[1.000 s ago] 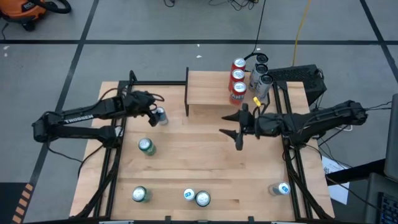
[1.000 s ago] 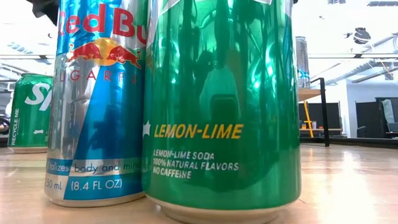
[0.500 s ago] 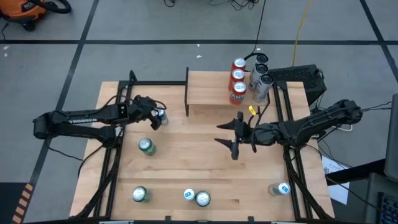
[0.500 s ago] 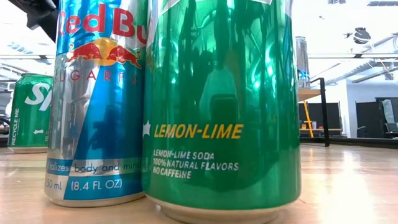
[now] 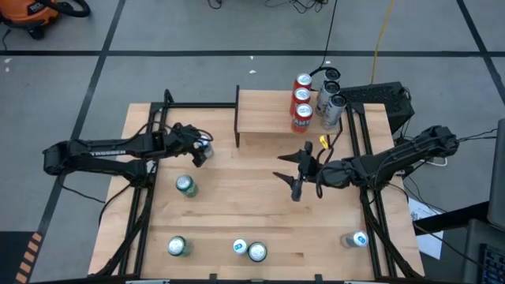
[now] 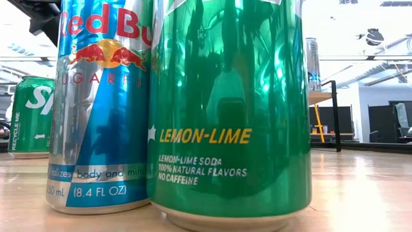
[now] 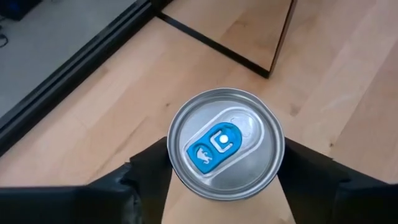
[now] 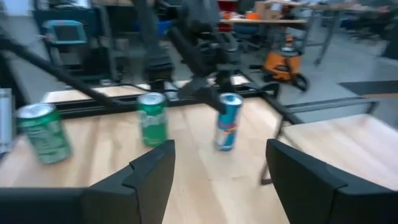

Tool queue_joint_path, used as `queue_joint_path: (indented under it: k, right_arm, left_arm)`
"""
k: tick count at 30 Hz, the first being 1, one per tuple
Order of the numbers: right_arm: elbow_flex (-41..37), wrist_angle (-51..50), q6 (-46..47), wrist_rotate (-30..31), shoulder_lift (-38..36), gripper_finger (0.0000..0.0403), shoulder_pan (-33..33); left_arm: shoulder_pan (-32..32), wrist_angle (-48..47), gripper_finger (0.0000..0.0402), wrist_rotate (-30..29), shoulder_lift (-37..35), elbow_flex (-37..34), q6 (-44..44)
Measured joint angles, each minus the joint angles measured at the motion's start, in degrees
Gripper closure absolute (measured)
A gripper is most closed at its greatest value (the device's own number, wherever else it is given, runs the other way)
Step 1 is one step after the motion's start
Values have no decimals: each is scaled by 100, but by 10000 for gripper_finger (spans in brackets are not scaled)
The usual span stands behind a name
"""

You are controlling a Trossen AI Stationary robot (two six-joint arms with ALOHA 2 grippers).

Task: Place canned beverage on shelf
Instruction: Put the top blue soda can on the shelf

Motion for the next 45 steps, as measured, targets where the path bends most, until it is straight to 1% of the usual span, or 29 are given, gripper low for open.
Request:
queue_joint_path:
  k: [3, 5, 9, 16, 19, 23, 27, 31, 37, 41, 45]
  right_arm:
    - [0, -41, -98, 433, -19, 161, 74]
    - [0, -178, -177, 741, -92, 161, 144]
    - [2, -704, -12, 1284, -246, 161, 245]
    - [2, -1255, 243, 1251, -494, 161, 371]
    - [2, -1379, 336, 1249, -583, 161, 440]
    - [2, -1442, 366, 1249, -660, 161, 514]
    - [2, -1455, 369, 1249, -733, 161, 547]
    - [2, -1601, 583, 1246, -734, 161, 549]
    - [2, -2152, 1132, 1248, -734, 161, 547]
    - [2, -2438, 1429, 1248, -734, 161, 547]
    - [2, -2482, 1463, 1249, -734, 161, 547]
  left_arm:
    - [0, 55, 172, 21, 22, 14, 153]
    - [3, -57, 178, 109, -5, 121, 244]
    - [18, -13, 181, 751, -72, 650, 740]
    - [47, -137, 183, 1636, 59, 1742, 1779]
    - [64, -131, 184, 1787, 250, 2178, 2005]
    - [145, -111, 184, 1965, 735, 2763, 2274]
    - [333, -117, 184, 2127, 1428, 3353, 2678]
    - [635, -106, 184, 2651, 2137, 4007, 3246]
    - [1286, -104, 185, 3501, 3034, 4826, 4065]
    - [1757, -93, 185, 3967, 3551, 5317, 4203]
    - [2115, -121, 185, 4334, 4052, 5729, 4245]
